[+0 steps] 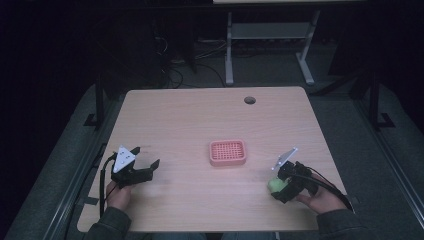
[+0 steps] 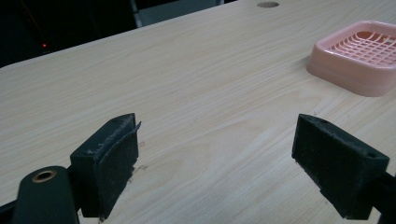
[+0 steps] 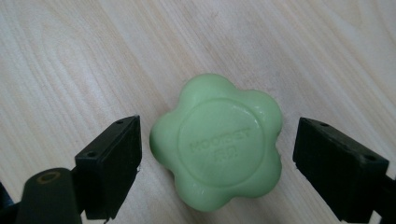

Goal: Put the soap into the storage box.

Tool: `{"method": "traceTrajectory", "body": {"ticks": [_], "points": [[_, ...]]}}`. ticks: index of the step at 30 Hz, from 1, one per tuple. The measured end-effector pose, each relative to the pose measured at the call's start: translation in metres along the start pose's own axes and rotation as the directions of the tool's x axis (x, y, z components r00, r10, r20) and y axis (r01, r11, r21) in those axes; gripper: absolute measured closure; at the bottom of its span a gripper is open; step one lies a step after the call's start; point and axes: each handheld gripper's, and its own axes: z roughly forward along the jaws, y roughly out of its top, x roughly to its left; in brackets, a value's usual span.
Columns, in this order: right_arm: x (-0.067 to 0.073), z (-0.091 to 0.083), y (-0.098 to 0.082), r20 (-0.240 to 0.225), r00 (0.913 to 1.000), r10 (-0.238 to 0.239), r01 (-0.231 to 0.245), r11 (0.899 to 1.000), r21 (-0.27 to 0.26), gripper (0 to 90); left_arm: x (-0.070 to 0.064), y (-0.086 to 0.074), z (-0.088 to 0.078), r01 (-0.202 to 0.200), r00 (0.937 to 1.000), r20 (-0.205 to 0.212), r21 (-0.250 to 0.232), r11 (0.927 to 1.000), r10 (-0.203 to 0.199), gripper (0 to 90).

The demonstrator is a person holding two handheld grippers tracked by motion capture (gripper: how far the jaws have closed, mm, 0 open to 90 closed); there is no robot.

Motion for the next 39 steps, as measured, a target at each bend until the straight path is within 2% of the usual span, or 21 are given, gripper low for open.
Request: {"method": "traceTrajectory", "body": {"ticks": [5, 13, 19, 39], "points": [[-0.002, 0.005, 0.000, -0.021, 0.9997, 0.011, -0.011, 1.000, 0.007, 15.2, 0.000, 0.000, 0.000, 0.000, 1.0000, 0.000, 0.001, 1.0000, 0.000, 14.2], [-0.004, 0.013, 0.001, -0.022, 0.9997, 0.011, -0.011, 1.000, 0.028, 15.9, 0.000, 0.000, 0.000, 0.000, 1.0000, -0.001, 0.000, 1.0000, 0.000, 14.2], [-0.004, 0.013, 0.001, -0.026, 0.9996, 0.007, -0.006, 1.000, 0.025, 20.6, 0.000, 0.000, 0.000, 0.002, 1.0000, -0.001, -0.001, 1.0000, -0.002, 14.2], [-0.003, 0.017, 0.001, -0.035, 0.9992, 0.021, -0.020, 0.999, 0.036, 25.3, 0.000, 0.000, -0.001, 0.000, 1.0000, -0.003, -0.006, 1.0000, 0.000, 14.2]]}}
